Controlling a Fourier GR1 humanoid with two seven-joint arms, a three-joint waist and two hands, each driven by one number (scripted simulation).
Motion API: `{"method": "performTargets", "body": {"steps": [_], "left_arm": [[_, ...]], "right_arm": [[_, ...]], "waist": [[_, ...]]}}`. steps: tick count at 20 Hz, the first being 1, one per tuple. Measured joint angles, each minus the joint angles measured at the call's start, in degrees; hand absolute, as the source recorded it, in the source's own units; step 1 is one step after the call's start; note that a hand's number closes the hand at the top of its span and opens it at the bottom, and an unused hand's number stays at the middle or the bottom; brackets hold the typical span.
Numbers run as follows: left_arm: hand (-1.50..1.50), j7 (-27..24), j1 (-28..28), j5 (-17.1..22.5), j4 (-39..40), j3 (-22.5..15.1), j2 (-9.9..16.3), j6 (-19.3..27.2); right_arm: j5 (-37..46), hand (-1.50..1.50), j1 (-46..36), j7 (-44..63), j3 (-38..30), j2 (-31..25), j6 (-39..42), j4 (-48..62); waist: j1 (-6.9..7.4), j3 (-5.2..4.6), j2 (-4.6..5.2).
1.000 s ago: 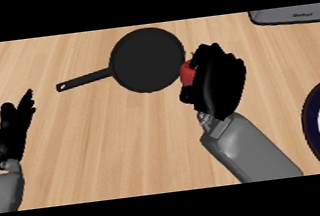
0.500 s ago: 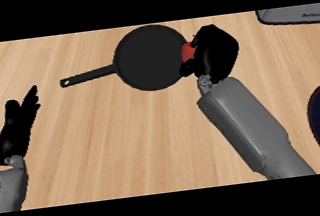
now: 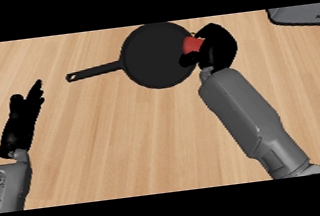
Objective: Pick the bell pepper from the plate and place it in the pan
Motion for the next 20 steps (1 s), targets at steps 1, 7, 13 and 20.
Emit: {"method": "performTargets", "body": {"steps": [1, 7, 13, 20], "left_arm": [[0.00, -0.1, -0.1, -0.2, 0.0, -0.3, -0.2, 0.1], [0.00, -0.1, -1.4, -0.4, 0.4, -1.0, -0.8, -0.1], [0.00, 0.4, -2.9, -0.4, 1.4, -0.9, -0.7, -0.3], [0.00, -0.2, -2.4, -0.6, 2.1, -0.6, -0.3, -0.2]], "right_arm": [[-1.6, -1.50, -0.2, -0.8, -0.5, 0.0, -1.4, 1.2], [-8.8, -1.50, -2.8, -6.8, -2.7, 0.0, -8.1, 7.9], [-12.9, -1.50, -5.0, -13.5, -4.0, 0.0, -15.8, 11.5], [-15.3, -1.50, -7.6, -19.0, -5.7, -0.1, -25.6, 14.6]], "waist": [[0.26, 0.02, 0.11], [1.39, 0.06, 0.55], [1.69, 0.06, 0.73], [1.20, -0.04, 0.20]]}}
